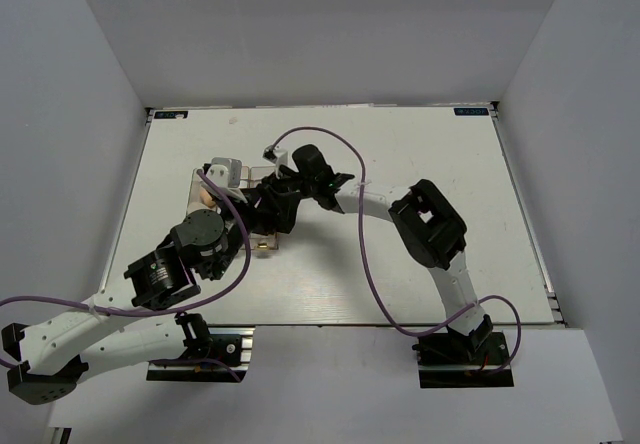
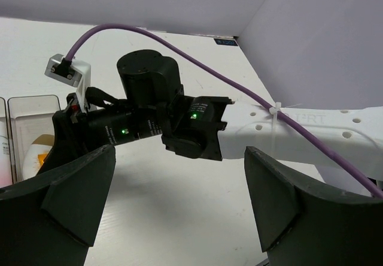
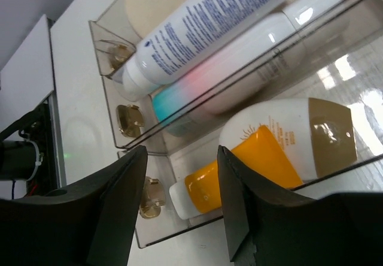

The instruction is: Organize the makeup

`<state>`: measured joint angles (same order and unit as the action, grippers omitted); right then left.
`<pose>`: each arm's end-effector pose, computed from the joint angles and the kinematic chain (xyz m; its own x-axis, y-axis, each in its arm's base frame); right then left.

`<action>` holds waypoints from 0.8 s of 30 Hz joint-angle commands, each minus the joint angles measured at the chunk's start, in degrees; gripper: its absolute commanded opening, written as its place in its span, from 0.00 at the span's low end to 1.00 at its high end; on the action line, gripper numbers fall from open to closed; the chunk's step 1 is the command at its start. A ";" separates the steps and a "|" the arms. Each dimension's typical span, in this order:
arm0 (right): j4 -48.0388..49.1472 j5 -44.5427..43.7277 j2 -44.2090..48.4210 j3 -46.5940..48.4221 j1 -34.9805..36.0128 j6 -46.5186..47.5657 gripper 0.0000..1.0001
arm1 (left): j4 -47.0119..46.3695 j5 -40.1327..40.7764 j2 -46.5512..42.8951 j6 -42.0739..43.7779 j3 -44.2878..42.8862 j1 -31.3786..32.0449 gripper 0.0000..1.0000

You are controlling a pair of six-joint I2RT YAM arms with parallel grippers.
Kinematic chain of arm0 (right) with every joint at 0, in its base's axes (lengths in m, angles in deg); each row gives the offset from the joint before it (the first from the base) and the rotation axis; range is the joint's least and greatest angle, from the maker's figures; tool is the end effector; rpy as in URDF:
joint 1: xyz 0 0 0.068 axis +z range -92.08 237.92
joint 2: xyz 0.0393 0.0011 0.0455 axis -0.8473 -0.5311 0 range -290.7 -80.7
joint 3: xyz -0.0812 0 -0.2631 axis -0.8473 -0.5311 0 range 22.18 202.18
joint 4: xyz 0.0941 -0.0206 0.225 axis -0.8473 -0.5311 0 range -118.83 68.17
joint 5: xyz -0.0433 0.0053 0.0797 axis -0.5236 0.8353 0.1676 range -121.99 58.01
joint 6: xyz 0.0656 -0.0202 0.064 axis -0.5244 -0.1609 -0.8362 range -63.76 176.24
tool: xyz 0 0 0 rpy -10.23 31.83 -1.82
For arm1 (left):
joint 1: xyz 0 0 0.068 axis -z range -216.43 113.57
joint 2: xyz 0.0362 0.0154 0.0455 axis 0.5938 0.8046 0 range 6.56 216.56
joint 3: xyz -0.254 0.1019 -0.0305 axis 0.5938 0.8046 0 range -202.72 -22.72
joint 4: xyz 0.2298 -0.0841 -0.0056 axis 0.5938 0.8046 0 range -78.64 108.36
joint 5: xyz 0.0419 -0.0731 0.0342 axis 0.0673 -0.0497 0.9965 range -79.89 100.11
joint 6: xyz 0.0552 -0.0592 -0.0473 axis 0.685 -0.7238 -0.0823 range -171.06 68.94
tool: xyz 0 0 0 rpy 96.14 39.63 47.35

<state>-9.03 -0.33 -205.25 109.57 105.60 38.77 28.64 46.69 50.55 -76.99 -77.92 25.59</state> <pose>0.3182 0.4154 0.1834 -0.5506 -0.2250 -0.8039 -0.8240 0.3009 0.4802 0.1290 -0.1357 0.3867 -0.2332 -0.3097 -0.9218 0.3661 0.8502 -0.3783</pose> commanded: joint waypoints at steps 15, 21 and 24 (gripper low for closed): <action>-31.06 -14.23 19.16 7.00 -10.59 17.20 0.89 | 4.52 -1.77 -2.86 -7.64 3.60 0.30 0.98; -31.71 -29.90 32.58 -4.05 -14.19 25.64 0.89 | 1.80 -3.18 -0.40 -7.03 5.54 0.30 0.98; -25.22 -30.95 40.58 -14.51 -14.90 26.96 0.89 | 0.13 -4.06 1.89 -5.27 5.54 0.30 0.98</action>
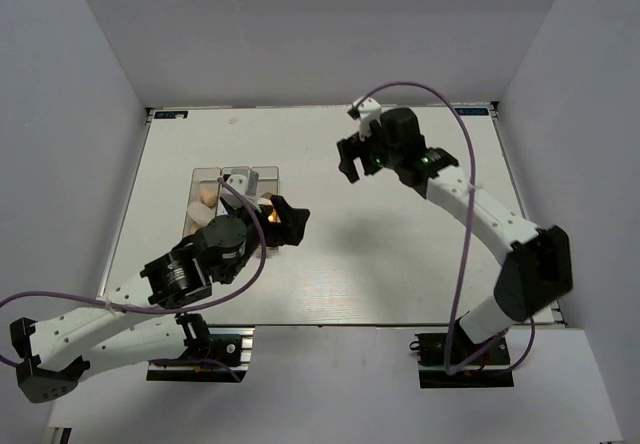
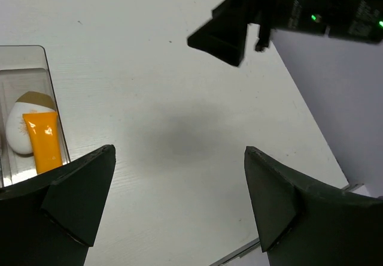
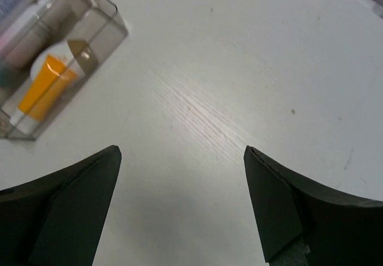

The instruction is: Organize the makeup

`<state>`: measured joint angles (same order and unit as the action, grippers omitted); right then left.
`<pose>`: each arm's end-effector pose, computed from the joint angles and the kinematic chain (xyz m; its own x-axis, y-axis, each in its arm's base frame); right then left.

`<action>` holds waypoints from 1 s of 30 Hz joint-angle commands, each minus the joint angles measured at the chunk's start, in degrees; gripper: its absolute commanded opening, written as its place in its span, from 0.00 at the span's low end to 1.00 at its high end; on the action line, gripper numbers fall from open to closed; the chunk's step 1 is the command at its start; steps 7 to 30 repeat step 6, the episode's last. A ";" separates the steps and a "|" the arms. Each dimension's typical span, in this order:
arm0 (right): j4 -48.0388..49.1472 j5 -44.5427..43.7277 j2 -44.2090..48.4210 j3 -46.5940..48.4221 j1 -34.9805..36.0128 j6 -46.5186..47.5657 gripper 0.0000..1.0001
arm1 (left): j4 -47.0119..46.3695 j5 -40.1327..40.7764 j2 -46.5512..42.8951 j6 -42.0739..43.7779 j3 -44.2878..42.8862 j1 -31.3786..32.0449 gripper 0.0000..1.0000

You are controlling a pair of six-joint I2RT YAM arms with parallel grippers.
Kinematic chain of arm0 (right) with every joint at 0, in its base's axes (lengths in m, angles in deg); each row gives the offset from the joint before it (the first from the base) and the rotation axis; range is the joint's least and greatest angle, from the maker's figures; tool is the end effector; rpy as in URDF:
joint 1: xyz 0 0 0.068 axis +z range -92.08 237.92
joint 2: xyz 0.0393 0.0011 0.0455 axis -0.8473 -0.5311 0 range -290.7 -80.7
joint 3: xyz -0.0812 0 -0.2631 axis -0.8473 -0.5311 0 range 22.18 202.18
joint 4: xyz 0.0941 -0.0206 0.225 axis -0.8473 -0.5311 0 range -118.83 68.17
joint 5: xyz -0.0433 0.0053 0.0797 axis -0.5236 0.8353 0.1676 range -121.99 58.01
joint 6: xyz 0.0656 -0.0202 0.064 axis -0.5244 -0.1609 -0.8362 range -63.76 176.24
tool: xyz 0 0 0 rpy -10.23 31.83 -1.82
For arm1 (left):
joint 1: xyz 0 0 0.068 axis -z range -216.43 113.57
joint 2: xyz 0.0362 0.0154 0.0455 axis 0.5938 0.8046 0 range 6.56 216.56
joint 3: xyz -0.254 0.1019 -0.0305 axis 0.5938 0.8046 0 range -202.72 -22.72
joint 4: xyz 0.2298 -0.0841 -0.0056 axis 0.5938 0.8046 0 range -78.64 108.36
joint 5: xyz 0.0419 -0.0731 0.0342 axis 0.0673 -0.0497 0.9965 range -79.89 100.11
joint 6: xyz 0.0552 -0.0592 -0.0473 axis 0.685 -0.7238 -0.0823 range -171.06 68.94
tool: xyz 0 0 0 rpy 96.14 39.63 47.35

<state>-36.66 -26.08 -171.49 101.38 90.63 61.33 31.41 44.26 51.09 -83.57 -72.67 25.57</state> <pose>0.3317 0.2234 0.3228 -0.3185 -0.3092 -0.8961 -0.6459 0.7627 -0.0336 0.1309 -0.1452 0.3453 -0.3557 -0.2786 -0.8921 0.3375 0.8518 -0.4006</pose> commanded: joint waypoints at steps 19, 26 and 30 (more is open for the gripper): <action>4.37 -5.56 14.04 -16.17 -0.45 3.35 0.89 | -5.02 -2.42 2.84 1.40 1.52 0.32 0.98; 4.37 -5.56 14.04 -16.17 -0.45 3.35 0.89 | -5.02 -2.42 2.84 1.40 1.52 0.32 0.98; 4.37 -5.56 14.04 -16.17 -0.45 3.35 0.89 | -5.02 -2.42 2.84 1.40 1.52 0.32 0.98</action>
